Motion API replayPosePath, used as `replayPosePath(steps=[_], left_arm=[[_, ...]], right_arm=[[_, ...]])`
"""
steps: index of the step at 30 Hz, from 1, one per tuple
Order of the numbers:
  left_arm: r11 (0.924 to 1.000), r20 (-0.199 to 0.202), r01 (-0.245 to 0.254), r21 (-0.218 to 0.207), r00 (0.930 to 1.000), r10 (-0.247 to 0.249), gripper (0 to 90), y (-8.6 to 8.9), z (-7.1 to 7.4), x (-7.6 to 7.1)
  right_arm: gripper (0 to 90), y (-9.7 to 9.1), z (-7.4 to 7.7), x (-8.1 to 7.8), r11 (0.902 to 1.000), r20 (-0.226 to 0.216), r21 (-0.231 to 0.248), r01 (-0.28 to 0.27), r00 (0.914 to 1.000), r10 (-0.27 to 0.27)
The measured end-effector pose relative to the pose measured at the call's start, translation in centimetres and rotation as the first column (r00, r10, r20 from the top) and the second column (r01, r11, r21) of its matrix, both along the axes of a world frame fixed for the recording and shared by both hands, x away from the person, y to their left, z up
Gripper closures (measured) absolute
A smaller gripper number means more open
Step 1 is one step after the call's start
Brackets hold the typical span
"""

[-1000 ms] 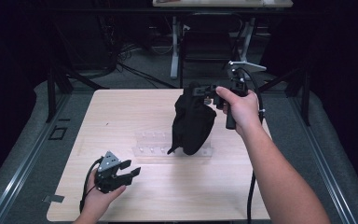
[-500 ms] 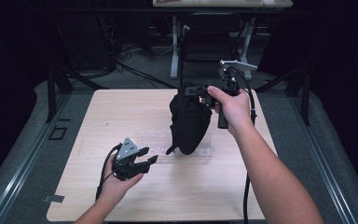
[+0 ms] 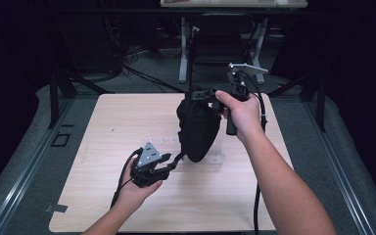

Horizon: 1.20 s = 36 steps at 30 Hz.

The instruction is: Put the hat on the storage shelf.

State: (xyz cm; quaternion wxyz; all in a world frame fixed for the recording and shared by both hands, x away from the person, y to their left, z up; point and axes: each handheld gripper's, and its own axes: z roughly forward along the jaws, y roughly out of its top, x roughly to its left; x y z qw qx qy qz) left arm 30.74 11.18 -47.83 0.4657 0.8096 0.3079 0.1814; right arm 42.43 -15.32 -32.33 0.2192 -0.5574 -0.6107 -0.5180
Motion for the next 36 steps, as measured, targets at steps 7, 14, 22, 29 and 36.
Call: replayPosePath(steps=[7, 14, 22, 29, 36], left_arm=[[0.9996, 0.030, 0.010, 0.025, 0.9995, -0.011, 75.9, -1.0, 0.6, 0.2], [0.9964, 0.076, 0.020, 0.082, 0.9968, -0.026, 82.0, -1.5, 0.5, 0.1], [0.9952, 0.093, 0.038, 0.090, 0.9946, -0.046, 83.7, -1.1, 0.3, 0.2], [0.9944, 0.098, 0.035, 0.100, 0.9941, -0.045, 84.4, -0.9, 0.2, 0.2], [0.9907, 0.107, 0.022, 0.134, 0.9936, -0.036, 85.2, -0.2, -0.2, 0.0]], right_arm=[[85.8, 0.1, 0.0, -0.1, 1.0000, 0.001, 0.000, -0.001, 1.0000, 0.001], [83.9, 0.4, 0.1, -0.3, 1.0000, 0.006, 0.000, -0.005, 1.0000, 0.005], [76.4, 0.4, 0.2, -0.5, 0.9993, 0.019, 0.031, -0.018, 0.9997, 0.017], [71.3, -0.1, 0.1, -0.7, 0.9987, 0.020, 0.045, -0.022, 0.9996, 0.021], [68.5, -1.4, 0.4, -1.0, 0.9994, 0.037, 0.035, -0.006, 0.9993, 0.004]])
